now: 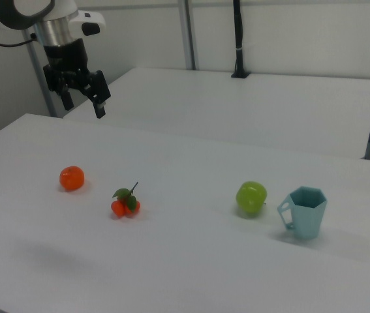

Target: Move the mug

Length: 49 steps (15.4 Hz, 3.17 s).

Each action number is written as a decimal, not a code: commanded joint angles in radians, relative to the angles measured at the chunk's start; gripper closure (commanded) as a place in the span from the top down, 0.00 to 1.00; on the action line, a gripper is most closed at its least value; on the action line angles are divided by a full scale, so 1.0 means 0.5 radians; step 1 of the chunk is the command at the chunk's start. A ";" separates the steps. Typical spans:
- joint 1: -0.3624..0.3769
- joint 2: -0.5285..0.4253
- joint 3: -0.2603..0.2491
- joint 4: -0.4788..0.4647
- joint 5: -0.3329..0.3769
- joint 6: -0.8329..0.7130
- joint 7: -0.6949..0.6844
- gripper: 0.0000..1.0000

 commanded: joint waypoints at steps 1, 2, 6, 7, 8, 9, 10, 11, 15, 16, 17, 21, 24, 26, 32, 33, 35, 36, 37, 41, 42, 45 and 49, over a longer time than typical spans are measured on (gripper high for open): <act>0.050 -0.063 -0.036 -0.094 0.036 0.067 0.030 1.00; 0.050 -0.067 -0.036 -0.094 0.036 0.067 0.033 1.00; 0.050 -0.067 -0.039 -0.094 0.036 0.064 0.033 1.00; 0.050 -0.067 -0.039 -0.094 0.036 0.061 0.033 1.00; 0.050 -0.067 -0.039 -0.094 0.036 0.061 0.033 1.00; 0.050 -0.067 -0.039 -0.094 0.036 0.058 0.033 1.00; 0.050 -0.067 -0.039 -0.094 0.036 0.055 0.036 1.00; 0.050 -0.067 -0.039 -0.094 0.036 0.052 0.036 1.00; 0.035 -0.067 -0.042 -0.091 0.036 0.055 0.014 1.00; 0.035 -0.067 -0.042 -0.094 0.036 0.055 0.014 1.00; 0.035 -0.067 -0.042 -0.094 0.036 0.055 0.011 1.00; 0.029 -0.067 -0.048 -0.115 0.039 0.073 0.008 1.00; 0.017 -0.054 -0.048 -0.127 0.036 0.070 0.011 1.00; 0.014 -0.048 -0.048 -0.140 0.033 0.079 0.011 1.00; -0.041 -0.005 -0.048 -0.152 0.027 0.171 0.042 1.00; -0.054 0.001 -0.048 -0.152 0.018 0.187 0.042 1.00; -0.072 0.022 -0.073 -0.152 0.014 0.269 0.045 1.00; -0.078 0.038 -0.094 -0.152 0.011 0.300 0.045 1.00; -0.081 0.059 -0.109 -0.149 0.011 0.331 0.045 1.00; -0.121 0.142 -0.177 -0.143 0.005 0.545 0.143 1.00; -0.127 0.169 -0.207 -0.137 0.005 0.604 0.201 1.00; -0.149 0.261 -0.263 -0.137 -0.037 0.760 0.376 1.00; -0.180 0.375 -0.324 -0.137 -0.062 0.956 0.575 1.00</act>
